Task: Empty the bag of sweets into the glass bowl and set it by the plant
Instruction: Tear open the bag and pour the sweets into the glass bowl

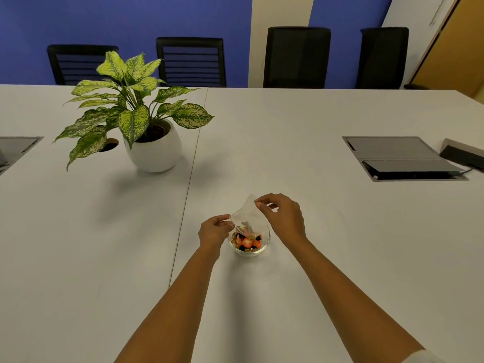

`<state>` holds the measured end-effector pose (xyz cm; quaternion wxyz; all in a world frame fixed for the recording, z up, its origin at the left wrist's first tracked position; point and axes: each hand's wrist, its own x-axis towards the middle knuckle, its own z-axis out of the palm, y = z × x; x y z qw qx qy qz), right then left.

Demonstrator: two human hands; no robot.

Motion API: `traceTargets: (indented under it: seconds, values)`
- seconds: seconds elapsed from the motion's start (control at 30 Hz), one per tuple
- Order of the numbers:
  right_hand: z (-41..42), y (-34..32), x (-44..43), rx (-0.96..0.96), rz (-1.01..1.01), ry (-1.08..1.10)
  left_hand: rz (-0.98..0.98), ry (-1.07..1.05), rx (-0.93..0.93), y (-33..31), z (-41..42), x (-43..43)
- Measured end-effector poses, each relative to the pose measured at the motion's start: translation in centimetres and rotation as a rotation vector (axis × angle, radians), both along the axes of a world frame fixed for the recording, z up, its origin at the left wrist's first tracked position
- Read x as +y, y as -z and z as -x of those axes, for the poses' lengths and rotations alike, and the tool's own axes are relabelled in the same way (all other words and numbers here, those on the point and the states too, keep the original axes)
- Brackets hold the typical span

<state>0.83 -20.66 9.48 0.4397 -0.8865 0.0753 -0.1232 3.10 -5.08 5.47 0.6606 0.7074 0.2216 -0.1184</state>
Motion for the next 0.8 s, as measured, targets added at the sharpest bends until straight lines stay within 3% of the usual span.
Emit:
traceTargets:
  seconds: [0.3,0.57,0.8]
  values:
    - [0.1,-0.3,-0.5,-0.041,-0.193,0.021,-0.038,-0.067,-0.114,0.0,0.2,0.0]
    - [0.0,-0.3,-1.0,0.003,-0.602,0.128,0.205,-0.076,-0.100,-1.3,0.4,-0.8]
    - [0.4,0.6,-0.5,-0.037,-0.554,0.220,0.075,-0.117,-0.199,-1.8,1.3,-2.2]
